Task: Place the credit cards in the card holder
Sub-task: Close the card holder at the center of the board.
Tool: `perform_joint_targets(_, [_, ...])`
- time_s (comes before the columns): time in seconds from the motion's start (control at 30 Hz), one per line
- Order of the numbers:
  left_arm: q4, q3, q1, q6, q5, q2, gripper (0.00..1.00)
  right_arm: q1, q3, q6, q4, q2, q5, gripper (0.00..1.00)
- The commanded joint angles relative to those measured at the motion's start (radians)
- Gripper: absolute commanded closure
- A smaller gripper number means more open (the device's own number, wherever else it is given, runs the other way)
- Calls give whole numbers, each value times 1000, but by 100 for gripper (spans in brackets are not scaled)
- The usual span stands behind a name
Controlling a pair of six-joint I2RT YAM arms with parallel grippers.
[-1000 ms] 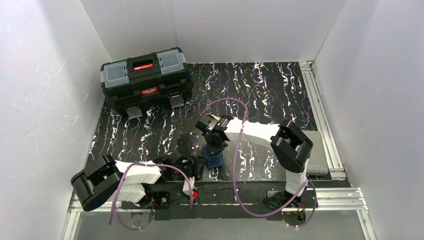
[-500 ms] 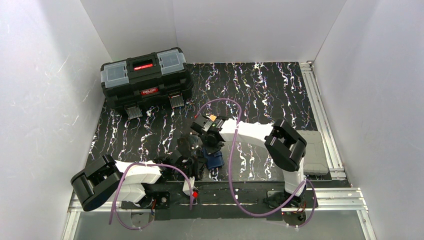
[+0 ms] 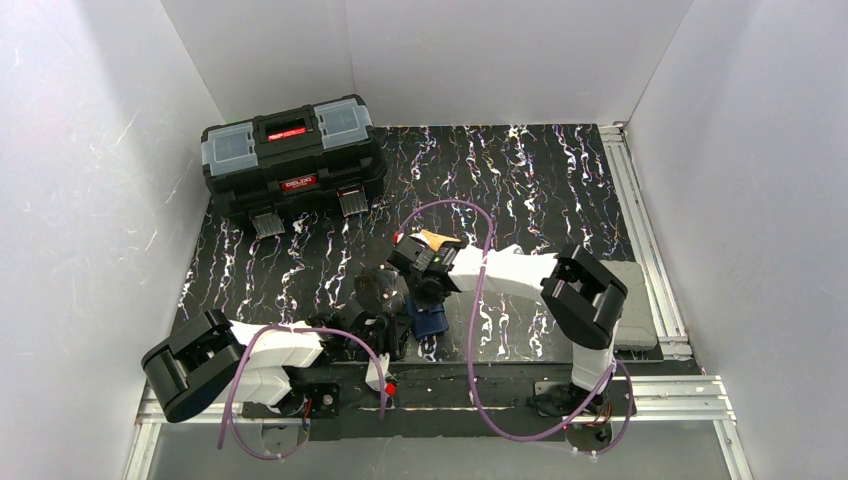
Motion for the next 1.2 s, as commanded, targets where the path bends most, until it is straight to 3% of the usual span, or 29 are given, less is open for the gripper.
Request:
perform_joint_targets(0.0, [-224,-24,-8,79,-9,46,85,34,-89,38,-11,30,-62,99])
perform_joint_targets(0.4, [-249,23,-7,-44,-89,55,85,33,-234,84,64,-29,-68,99])
perform_joint_targets(0.77, [-344,174,2,-309,-193,68,84,-29,-390,112,154,-61,-145,99])
perform_joint_targets(0.9, [-564,349,38,-480,-198,34,68,-28,-392,107,141,-62,-131,96])
perform_joint_targets(0.97, [-695,439,54,-565,-190,2,54,-22,-397,119,132,-85,-97,82])
perform_joint_targets(1.03, [-816,521,74,-647,-176,-30,42,-8,-400,121,126,-109,-66,74])
perform_joint_targets(1.1, [-916,585,92,-714,-154,-82,27,3,-398,121,119,-116,-47,68])
perform_joint_targets(1.17, [-1021,644,112,-781,-126,-136,3,16,-392,119,119,-118,-27,63])
